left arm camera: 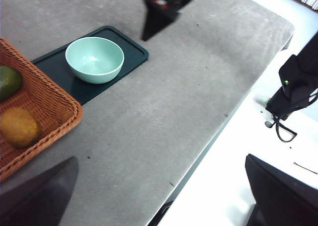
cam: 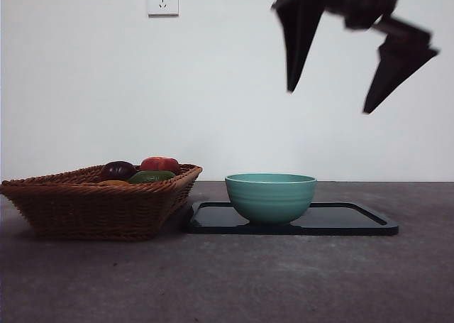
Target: Pick up the wifruite, put it on the bowl, pick up the plate, put it on desk
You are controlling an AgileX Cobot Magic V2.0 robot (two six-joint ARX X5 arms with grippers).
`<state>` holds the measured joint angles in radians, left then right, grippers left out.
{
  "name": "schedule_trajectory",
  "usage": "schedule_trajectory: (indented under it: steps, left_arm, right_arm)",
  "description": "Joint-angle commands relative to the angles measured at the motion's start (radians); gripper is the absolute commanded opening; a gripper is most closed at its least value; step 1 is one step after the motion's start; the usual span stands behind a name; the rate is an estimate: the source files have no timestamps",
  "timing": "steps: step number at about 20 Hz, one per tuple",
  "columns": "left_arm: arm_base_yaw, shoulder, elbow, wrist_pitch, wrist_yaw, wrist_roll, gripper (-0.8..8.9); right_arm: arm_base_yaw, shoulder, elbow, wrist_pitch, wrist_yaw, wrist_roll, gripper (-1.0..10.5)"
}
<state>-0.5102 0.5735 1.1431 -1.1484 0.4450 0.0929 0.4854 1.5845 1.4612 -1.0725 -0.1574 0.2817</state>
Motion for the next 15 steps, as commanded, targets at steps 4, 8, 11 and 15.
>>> schedule_trajectory:
  steps: [4,8,11,15]
  left_arm:
    - [-0.009,0.000,0.010,0.002,0.005,0.013,5.63]
    - [-0.009,0.000,0.010,-0.017,0.005,0.011,5.63]
    - [-0.009,0.000,0.010,-0.019,0.005,0.011,5.63]
    - [-0.009,0.000,0.010,-0.024,0.005,0.010,5.63]
  right_arm:
    - [-0.037,0.262,0.214,0.008,0.000,-0.081,5.9]
    - [-0.063,0.408,0.305,0.022,0.000,-0.093,5.9]
    - [-0.077,0.477,0.319,0.040,0.001,-0.092,5.9]
    - [-0.090,0.520,0.319,0.058,0.001,-0.092,4.2]
